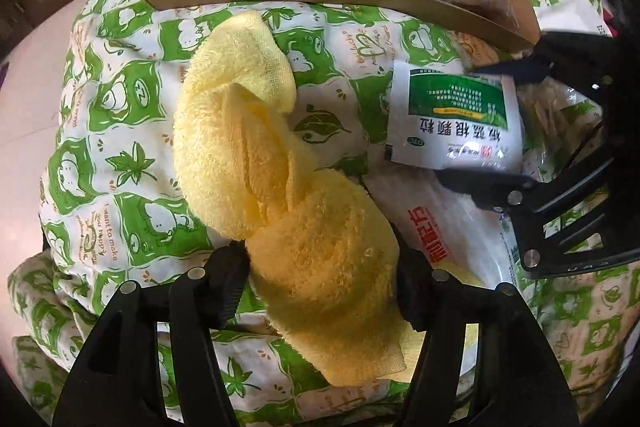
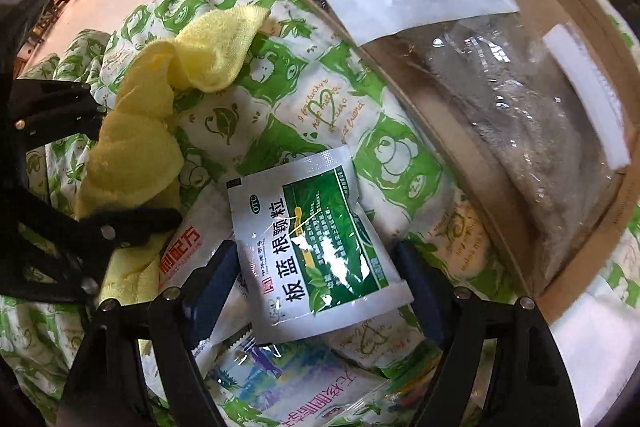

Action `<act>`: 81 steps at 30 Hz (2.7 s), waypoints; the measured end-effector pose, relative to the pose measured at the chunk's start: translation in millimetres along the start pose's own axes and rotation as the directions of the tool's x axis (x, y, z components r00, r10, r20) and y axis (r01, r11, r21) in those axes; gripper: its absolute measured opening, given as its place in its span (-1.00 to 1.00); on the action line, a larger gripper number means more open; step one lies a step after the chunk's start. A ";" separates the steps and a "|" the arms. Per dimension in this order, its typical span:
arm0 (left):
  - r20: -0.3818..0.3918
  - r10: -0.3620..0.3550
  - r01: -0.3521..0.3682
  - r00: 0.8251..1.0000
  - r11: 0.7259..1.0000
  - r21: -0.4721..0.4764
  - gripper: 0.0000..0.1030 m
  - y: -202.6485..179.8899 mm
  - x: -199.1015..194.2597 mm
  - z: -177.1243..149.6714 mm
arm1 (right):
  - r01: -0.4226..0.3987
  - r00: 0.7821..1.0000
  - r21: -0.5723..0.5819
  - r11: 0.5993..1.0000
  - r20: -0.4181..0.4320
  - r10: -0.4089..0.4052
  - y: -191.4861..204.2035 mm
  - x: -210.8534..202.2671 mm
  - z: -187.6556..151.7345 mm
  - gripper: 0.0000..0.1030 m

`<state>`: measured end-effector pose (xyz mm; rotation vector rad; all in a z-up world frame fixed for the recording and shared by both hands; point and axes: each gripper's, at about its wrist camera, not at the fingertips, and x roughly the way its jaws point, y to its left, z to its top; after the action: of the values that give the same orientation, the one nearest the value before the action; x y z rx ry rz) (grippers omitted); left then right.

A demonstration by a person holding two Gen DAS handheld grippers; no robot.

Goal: Organize soft objects
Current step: 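Hold the yellow towel above the bed with the left gripper while the right gripper rolls the green sachet, then carry the yellow towel and green sachet into the tray, open both grippers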

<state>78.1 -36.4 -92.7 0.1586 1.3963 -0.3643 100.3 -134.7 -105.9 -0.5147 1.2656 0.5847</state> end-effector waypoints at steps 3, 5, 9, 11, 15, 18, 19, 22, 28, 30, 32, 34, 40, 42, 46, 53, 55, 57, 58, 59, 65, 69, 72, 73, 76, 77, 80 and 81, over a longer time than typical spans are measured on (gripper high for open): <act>0.002 -0.030 0.030 1.000 0.999 -0.030 0.21 4.3 -1.4 -0.1 | 0.075 0.997 -0.077 0.994 -0.017 -0.077 16.7 -7.7 -0.5 0.57; 0.003 -0.048 0.048 0.999 0.998 -0.046 0.21 9.2 -2.5 0.7 | 0.093 0.995 -0.121 0.988 -0.036 -0.098 23.2 -8.9 1.5 0.57; 0.001 -0.050 0.049 0.999 0.998 -0.044 0.21 7.5 -2.4 1.4 | 0.119 0.986 -0.238 0.964 -0.085 -0.143 40.9 -5.0 15.3 0.60; 0.000 -0.053 0.053 0.999 0.997 -0.049 0.21 5.3 -1.0 1.3 | 0.119 0.982 -0.289 0.950 -0.106 -0.156 51.8 -1.5 24.3 0.60; 0.001 -0.060 0.060 0.998 0.997 -0.050 0.21 10.9 -1.5 2.2 | 0.025 0.986 -0.190 0.981 -0.155 -0.055 41.9 13.5 48.6 0.58; 0.006 -0.071 0.072 0.997 0.996 -0.058 0.21 14.0 -2.5 2.7 | -0.077 0.991 -0.038 0.996 -0.114 0.072 19.4 12.9 53.7 0.57; 0.008 -0.078 0.079 0.997 0.995 -0.065 0.21 15.8 -3.3 2.6 | -0.107 0.989 0.011 0.994 -0.100 0.107 13.7 13.1 52.0 0.55; 0.030 -0.103 0.105 0.994 0.990 -0.094 0.21 26.8 -8.6 3.4 | -0.172 0.982 0.122 0.977 -0.055 0.180 0.0 11.1 45.8 0.51; 0.048 -0.122 0.127 0.991 0.984 -0.122 0.09 38.1 -12.3 3.9 | -0.209 0.977 0.180 0.961 -0.002 0.212 -10.6 -1.9 37.1 0.42; 0.053 -0.113 0.119 0.992 0.987 -0.112 0.07 37.9 -13.9 3.7 | -0.203 0.978 0.193 0.960 -0.004 0.207 -10.5 -2.2 30.9 0.40; 0.050 -0.111 0.116 0.993 0.988 -0.102 0.07 36.0 -13.2 4.6 | -0.215 0.976 0.201 0.956 0.003 0.219 -8.9 -1.9 30.1 0.39; 0.020 -0.107 0.108 0.994 0.991 -0.085 0.07 24.5 -9.0 4.1 | -0.210 0.977 0.190 0.959 0.001 0.214 -6.9 1.1 29.7 0.39; -0.001 -0.033 0.033 0.999 0.999 -0.015 0.12 9.7 -1.9 7.1 | -0.132 0.991 0.137 0.982 -0.018 0.136 2.8 14.6 20.9 0.39; 0.007 -0.028 0.028 1.000 0.999 -0.026 -0.01 7.4 -3.9 8.1 | -0.124 0.992 0.140 0.982 0.002 0.125 5.3 13.7 19.1 0.33; 0.051 -0.035 0.037 0.998 0.999 -0.025 -0.13 5.8 -18.2 3.7 | -0.124 0.991 0.177 0.976 0.068 0.114 6.7 -0.7 7.8 0.19; 0.147 -0.085 0.090 0.986 0.995 -0.032 -0.13 7.3 -49.9 -0.4 | -0.206 0.971 0.239 0.949 0.166 0.169 1.5 -34.6 -13.8 0.04; 0.163 -0.105 0.116 0.981 0.992 -0.058 -0.14 13.4 -54.5 -0.2 | -0.214 0.967 0.246 0.945 0.193 0.169 1.8 -43.6 -18.1 0.04; 0.173 -0.119 0.134 0.978 0.988 -0.076 -0.14 24.7 -55.2 -3.9 | -0.232 0.958 0.260 0.937 0.227 0.175 0.8 -52.5 -23.1 0.04; 0.179 -0.124 0.141 0.976 0.986 -0.086 -0.14 27.9 -57.4 -4.9 | -0.234 0.956 0.267 0.935 0.239 0.171 0.1 -56.0 -23.6 0.04; 0.184 -0.126 0.144 0.975 0.985 -0.092 -0.14 30.3 -60.0 -6.9 | -0.235 0.953 0.277 0.932 0.252 0.165 -1.1 -59.5 -26.1 0.04; 0.211 -0.127 0.150 0.969 0.984 -0.097 -0.14 40.1 -69.2 -11.2 | -0.233 0.946 0.306 0.923 0.291 0.143 -10.6 -75.9 -37.1 0.04; 0.232 -0.127 0.148 0.964 0.986 -0.076 -0.14 38.9 -76.2 -4.2 | -0.223 0.940 0.318 0.922 0.320 0.117 -20.3 -90.7 -46.7 0.04; 0.239 -0.119 0.138 0.964 0.988 -0.065 -0.14 39.3 -82.2 4.8 | -0.224 0.938 0.335 0.915 0.327 0.110 -25.9 -90.2 -50.2 0.04; 0.242 -0.116 0.135 0.963 0.989 -0.060 -0.14 39.3 -84.6 8.3 | -0.228 0.938 0.344 0.911 0.328 0.111 -28.6 -89.2 -51.0 0.04; 0.256 -0.116 0.132 0.960 0.990 -0.047 -0.14 37.7 -93.2 22.8 | -0.236 0.937 0.353 0.905 0.331 0.115 -32.7 -85.5 -50.2 0.04; 0.260 -0.119 0.135 0.958 0.990 -0.043 -0.14 37.6 -95.9 26.7 | -0.237 0.936 0.353 0.905 0.331 0.116 -34.0 -84.9 -49.3 0.04; 0.277 -0.118 0.129 0.954 0.991 -0.021 -0.14 34.5 -109.0 43.9 | -0.241 0.935 0.356 0.903 0.335 0.117 -35.3 -85.9 -45.9 0.04; 0.281 -0.116 0.125 0.953 0.992 -0.015 -0.14 32.4 -112.2 49.3 | -0.242 0.934 0.359 0.901 0.338 0.117 -36.4 -87.0 -45.4 0.04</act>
<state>120.5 -4.4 22.3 -0.0062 1.1335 -0.4469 74.7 -202.2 -30.1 0.0388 1.0967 0.5219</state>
